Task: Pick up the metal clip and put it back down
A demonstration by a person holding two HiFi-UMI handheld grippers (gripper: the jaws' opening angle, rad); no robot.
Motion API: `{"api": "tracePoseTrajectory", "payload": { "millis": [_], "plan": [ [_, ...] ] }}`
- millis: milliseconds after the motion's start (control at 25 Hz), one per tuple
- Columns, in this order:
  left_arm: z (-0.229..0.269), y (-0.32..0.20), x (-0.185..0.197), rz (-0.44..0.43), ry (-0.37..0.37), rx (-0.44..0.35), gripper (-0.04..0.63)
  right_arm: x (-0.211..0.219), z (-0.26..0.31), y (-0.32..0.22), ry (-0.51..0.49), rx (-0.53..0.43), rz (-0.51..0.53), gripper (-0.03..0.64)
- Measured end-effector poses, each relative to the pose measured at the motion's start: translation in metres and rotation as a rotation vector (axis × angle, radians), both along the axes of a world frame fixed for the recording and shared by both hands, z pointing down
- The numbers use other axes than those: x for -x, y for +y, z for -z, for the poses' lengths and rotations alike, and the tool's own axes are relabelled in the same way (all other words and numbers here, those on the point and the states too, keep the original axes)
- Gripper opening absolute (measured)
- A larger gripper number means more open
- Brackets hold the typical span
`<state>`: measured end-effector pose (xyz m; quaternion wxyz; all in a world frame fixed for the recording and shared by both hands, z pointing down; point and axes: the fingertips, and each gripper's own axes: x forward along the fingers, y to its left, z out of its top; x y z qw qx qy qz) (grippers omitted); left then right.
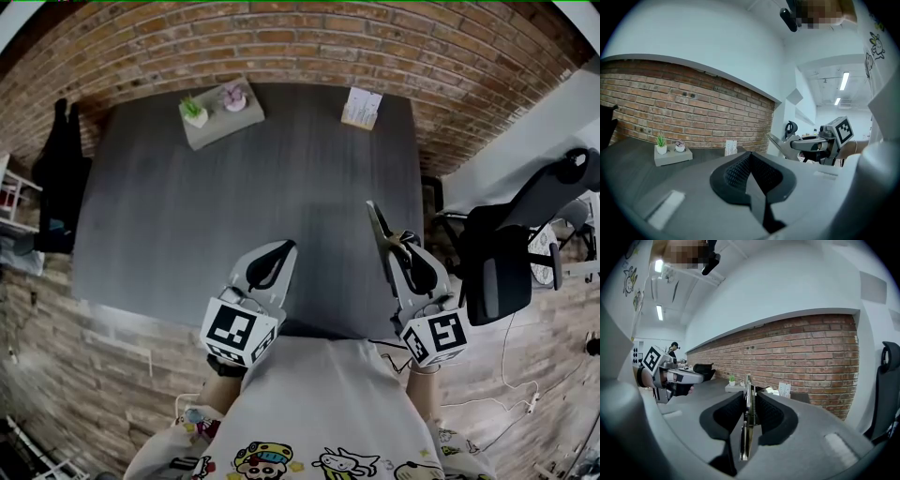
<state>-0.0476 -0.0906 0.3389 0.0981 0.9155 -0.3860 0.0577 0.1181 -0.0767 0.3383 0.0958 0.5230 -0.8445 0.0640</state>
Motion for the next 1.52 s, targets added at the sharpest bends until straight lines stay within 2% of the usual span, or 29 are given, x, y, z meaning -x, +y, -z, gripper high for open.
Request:
{"api": "tracePoseTrajectory", "payload": {
  "millis": [960, 1520],
  "plan": [
    [-0.010, -0.006, 0.004, 0.024, -0.018, 0.022, 0.003, -0.010, -0.005, 0.001, -0.034, 0.026, -0.031, 0.089],
    [-0.017, -0.003, 0.004, 0.045, -0.031, 0.050, 0.003, -0.011, -0.021, -0.007, -0.074, 0.083, 0.004, 0.090]
  ]
}}
